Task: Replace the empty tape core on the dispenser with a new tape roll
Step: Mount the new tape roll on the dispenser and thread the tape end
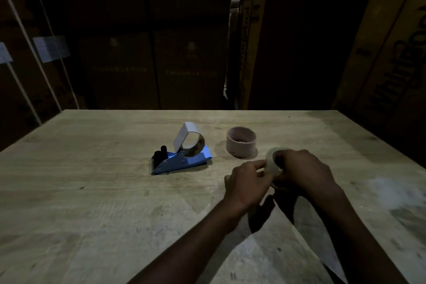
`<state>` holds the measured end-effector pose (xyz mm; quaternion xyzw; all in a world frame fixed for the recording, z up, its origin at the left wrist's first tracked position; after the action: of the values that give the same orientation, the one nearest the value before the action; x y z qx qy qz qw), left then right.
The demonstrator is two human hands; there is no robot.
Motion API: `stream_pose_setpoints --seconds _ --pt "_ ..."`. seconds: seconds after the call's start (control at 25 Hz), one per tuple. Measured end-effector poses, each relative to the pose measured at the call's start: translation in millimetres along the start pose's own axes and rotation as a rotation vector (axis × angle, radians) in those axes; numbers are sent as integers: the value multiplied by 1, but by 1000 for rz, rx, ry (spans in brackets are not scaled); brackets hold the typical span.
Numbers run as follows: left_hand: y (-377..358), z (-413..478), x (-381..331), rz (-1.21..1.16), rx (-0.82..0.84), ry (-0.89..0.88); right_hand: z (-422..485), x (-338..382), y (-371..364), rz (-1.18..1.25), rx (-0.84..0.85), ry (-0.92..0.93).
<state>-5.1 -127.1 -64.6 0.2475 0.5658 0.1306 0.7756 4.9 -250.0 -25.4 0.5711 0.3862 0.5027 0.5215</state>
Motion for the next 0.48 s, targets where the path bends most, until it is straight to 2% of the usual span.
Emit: stream_pose_setpoints --seconds 0.08,0.2,0.32,0.4,0.48 --pt "-3 -2 0 35 4 -14 3 -6 -7 11 34 -17" --pt "10 -1 6 -75 -43 11 5 -5 -7 0 102 -45" --pt "29 -6 9 -156 -12 0 -2 5 7 -44 115 -102" --pt "47 -8 5 -59 -17 -70 -5 19 17 -73 10 -99" --pt "76 -6 -3 40 -109 -168 0 48 24 -17 -141 -19"
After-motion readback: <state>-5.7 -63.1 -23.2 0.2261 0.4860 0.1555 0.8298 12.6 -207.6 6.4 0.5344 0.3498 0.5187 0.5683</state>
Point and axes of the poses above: each hand's wrist, its own z-axis towards the middle knuckle, its own y-axis out of the back of the hand, x = y × z, the point moved 3 cm from there along z, towards the middle knuckle, and after that the axes turned 11 degrees about -y, right-handed, at the moved point
